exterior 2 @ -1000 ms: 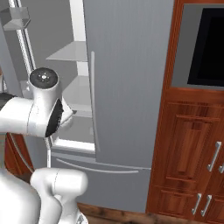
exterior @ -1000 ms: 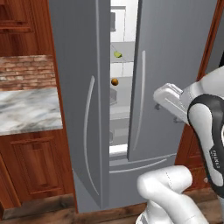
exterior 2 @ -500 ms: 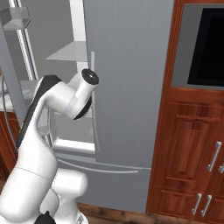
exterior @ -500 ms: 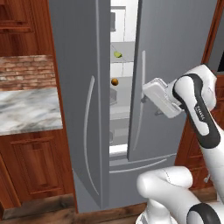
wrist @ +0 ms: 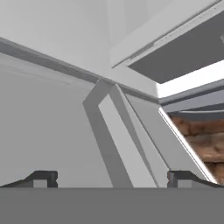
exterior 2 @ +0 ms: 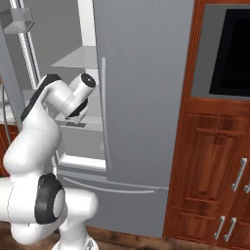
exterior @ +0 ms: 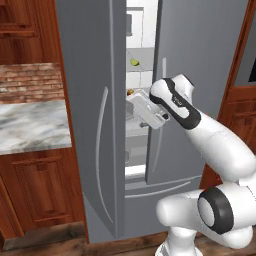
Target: Take the lemon wedge from the fridge and place it on the plate with fish on the dining counter.
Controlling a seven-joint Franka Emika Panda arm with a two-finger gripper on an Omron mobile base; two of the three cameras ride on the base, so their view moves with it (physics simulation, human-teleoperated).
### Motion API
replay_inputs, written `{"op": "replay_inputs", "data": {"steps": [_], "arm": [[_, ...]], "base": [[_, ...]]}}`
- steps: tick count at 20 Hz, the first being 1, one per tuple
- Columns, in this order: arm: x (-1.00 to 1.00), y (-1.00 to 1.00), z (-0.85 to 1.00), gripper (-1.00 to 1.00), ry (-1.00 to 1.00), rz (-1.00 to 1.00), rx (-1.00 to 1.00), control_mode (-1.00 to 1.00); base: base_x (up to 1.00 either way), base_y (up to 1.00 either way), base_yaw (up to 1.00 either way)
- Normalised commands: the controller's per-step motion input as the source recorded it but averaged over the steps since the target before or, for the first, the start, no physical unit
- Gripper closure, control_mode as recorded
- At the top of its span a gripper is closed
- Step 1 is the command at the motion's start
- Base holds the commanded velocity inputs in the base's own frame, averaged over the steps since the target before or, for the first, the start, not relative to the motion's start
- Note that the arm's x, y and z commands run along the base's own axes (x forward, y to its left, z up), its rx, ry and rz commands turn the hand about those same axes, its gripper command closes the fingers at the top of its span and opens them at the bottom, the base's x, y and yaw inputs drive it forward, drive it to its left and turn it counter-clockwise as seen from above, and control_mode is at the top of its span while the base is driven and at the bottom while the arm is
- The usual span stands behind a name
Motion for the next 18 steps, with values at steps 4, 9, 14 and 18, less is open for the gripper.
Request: {"op": "replay_inputs", "data": {"steps": [4, 9, 14, 18], "arm": [[0.18, 1.00, -0.22, -1.00, -0.08, 0.18, -0.04, -1.00], [0.00, 1.00, -0.24, -1.00, -0.22, 0.20, -0.12, -1.00], [0.00, 1.00, -0.31, -1.00, -0.22, 0.11, -0.09, -1.00], [0.00, 1.00, -0.38, -1.00, -0.25, 0.06, -0.09, -1.00]], "base": [[0.00, 0.00, 0.00], [0.00, 0.00, 0.00], [0.00, 0.00, 0.00], [0.00, 0.00, 0.00]]}}
